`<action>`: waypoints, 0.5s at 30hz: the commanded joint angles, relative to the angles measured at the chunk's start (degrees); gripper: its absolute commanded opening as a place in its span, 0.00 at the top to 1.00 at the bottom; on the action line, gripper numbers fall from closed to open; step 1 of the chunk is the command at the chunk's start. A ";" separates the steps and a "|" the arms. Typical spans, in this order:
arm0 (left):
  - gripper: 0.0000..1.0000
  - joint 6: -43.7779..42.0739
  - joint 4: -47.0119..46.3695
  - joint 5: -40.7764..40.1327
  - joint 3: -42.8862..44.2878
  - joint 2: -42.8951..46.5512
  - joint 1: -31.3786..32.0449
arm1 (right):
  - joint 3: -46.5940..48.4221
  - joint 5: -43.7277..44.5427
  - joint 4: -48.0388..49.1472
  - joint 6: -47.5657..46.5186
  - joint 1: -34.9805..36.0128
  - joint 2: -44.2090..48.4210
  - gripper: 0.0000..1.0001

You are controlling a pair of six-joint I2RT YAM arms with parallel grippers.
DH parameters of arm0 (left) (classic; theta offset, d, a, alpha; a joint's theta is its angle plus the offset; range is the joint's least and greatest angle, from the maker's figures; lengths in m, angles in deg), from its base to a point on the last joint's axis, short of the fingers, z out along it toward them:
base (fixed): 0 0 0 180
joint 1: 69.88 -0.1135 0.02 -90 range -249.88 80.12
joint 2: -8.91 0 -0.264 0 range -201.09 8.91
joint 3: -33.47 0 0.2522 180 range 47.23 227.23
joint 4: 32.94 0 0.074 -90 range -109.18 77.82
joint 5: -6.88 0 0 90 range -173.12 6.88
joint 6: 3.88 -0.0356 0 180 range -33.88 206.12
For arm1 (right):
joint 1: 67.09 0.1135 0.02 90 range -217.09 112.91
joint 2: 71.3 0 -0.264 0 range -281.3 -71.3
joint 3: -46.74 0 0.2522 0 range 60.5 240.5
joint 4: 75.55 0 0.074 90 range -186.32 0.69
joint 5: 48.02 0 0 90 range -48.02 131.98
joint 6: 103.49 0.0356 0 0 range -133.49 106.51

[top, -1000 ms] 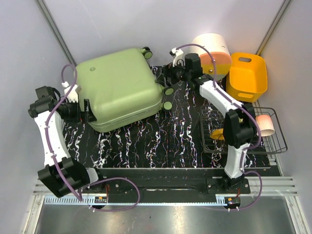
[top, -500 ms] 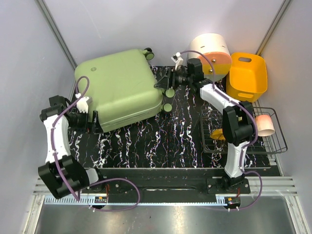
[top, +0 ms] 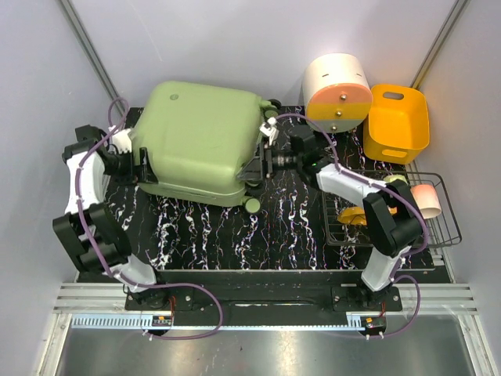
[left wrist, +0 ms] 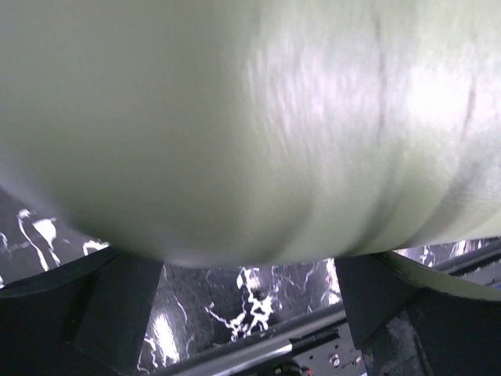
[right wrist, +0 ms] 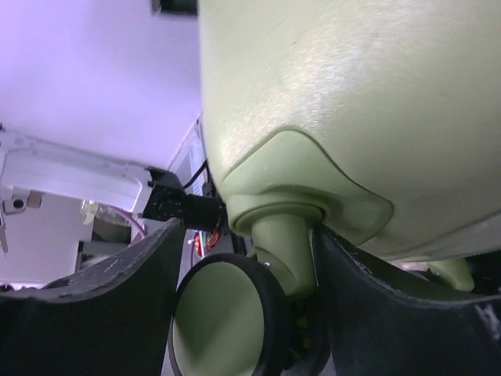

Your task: Open, take out, and arrange the luggage

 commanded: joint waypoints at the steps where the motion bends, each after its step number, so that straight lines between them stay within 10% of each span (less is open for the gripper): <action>1: 0.11 7.94 -13.23 0.61 8.14 -6.55 1.01 | -1.53 -1.07 -5.75 1.51 8.75 2.13 0.26; 15: 0.07 8.04 -7.44 13.17 19.41 -5.87 -4.96 | -5.02 18.19 -19.32 -20.82 1.39 18.03 0.14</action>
